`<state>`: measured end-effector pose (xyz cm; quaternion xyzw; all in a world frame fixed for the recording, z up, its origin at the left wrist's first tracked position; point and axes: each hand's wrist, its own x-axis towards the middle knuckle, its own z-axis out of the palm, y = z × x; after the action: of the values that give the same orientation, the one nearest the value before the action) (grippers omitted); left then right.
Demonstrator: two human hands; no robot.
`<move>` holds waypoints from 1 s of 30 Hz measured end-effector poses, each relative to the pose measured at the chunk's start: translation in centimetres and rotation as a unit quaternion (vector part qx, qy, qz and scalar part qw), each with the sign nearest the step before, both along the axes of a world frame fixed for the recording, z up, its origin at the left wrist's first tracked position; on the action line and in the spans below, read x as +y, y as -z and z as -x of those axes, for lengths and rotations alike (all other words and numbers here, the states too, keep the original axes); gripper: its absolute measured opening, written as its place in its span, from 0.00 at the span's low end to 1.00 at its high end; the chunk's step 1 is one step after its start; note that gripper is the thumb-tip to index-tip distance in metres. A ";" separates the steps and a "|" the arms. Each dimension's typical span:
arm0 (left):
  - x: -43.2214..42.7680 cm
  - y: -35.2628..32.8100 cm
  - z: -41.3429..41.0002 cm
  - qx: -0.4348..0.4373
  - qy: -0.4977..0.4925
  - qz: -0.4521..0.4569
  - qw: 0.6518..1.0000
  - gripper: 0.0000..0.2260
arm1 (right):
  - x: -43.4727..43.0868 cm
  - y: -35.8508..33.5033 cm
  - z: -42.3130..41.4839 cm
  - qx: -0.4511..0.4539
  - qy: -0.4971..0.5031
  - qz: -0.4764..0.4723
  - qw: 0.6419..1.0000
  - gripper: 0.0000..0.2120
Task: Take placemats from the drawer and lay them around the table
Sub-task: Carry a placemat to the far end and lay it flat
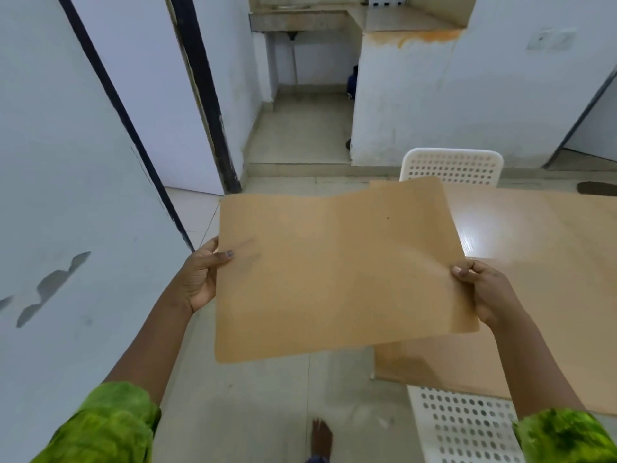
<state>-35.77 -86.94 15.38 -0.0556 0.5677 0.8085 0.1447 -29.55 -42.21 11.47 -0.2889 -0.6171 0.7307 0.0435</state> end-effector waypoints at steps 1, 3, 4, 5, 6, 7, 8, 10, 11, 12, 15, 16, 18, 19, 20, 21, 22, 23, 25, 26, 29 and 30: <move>0.1 0.0 1.5 0.003 0.003 0.001 1.000 0.18 | -0.3 0.4 1.4 -0.001 0.008 -0.004 1.000 0.09; 0.4 0.2 4.8 0.000 0.004 0.000 1.000 0.19 | -0.7 1.0 4.4 -0.012 0.015 -0.010 1.000 0.09; 0.6 0.2 6.4 -0.002 -0.001 0.002 1.000 0.19 | -0.8 1.2 5.6 -0.017 0.018 -0.012 1.000 0.10; 0.7 0.2 8.2 -0.004 -0.007 0.006 1.000 0.19 | -1.0 1.4 7.2 -0.019 0.023 -0.011 1.000 0.10; 0.7 0.2 10.1 -0.004 -0.016 0.012 1.000 0.19 | -1.2 1.5 8.7 -0.017 0.028 -0.007 0.999 0.10; 0.7 0.2 12.0 -0.001 -0.029 0.018 0.999 0.19 | -1.3 1.4 10.3 -0.012 0.034 -0.002 0.999 0.09; 0.8 0.2 13.6 0.003 -0.043 0.025 0.999 0.18 | -1.4 1.2 11.7 -0.009 0.039 0.001 0.999 0.09; 1.1 0.4 16.9 0.004 -0.056 0.038 0.998 0.16 | -1.6 0.9 14.4 -0.015 0.053 -0.010 0.998 0.09; 1.3 0.5 18.3 0.000 -0.057 0.043 0.997 0.15 | -1.7 1.0 15.4 -0.018 0.057 -0.013 0.998 0.09; 1.4 0.7 20.1 -0.003 -0.051 0.048 0.998 0.14 | -1.8 1.1 16.6 -0.017 0.065 -0.009 0.998 0.09; 1.7 1.4 25.5 -0.012 -0.032 0.058 0.998 0.11 | -2.5 1.3 20.0 -0.013 0.091 -0.006 0.996 0.09; 1.7 1.6 27.6 -0.016 -0.030 0.064 0.997 0.10 | -2.7 1.5 21.2 -0.015 0.099 -0.009 0.995 0.09; 1.8 2.0 31.9 -0.020 -0.015 0.076 0.997 0.09 | -3.4 1.8 23.4 -0.018 0.121 -0.011 0.992 0.10; 1.8 2.2 33.8 -0.020 -0.006 0.080 0.997 0.09 | -3.7 1.9 24.3 -0.020 0.129 -0.014 0.991 0.10; 2.0 2.4 35.9 -0.019 0.007 0.082 0.996 0.09 | -4.0 2.0 25.4 -0.022 0.140 -0.020 0.990 0.10; 2.1 2.4 38.0 -0.017 0.024 0.085 0.996 0.09 | -4.4 2.1 26.4 -0.025 0.155 -0.028 0.987 0.09; 2.2 2.2 39.7 -0.018 0.039 0.084 0.996 0.09 | -4.7 1.9 27.2 -0.027 0.169 -0.032 0.985 0.09; 2.5 2.0 41.6 -0.020 0.052 0.079 0.995 0.09 | -5.0 1.7 28.1 -0.027 0.181 -0.032 0.983 0.09; 3.4 1.3 45.5 -0.016 0.085 0.075 0.993 0.09 | -5.7 1.4 29.8 -0.025 0.209 -0.030 0.977 0.10; 3.9 0.9 47.5 -0.012 0.106 0.078 0.991 0.10 | -6.0 1.5 30.5 -0.027 0.231 -0.026 0.972 0.10; 6.5 0.6 52.7 -0.005 0.156 0.086 0.984 0.10 | -5.9 1.7 32.0 -0.025 0.286 -0.008 0.958 0.09; 7.8 0.6 54.3 0.000 0.177 0.087 0.980 0.10 | -5.5 1.7 32.5 -0.025 0.305 -0.004 0.952 0.09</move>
<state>-90.03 -79.09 14.74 0.0332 0.6370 0.7173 0.2803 -62.06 -47.75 9.80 -0.4810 -0.5031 0.6730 0.2501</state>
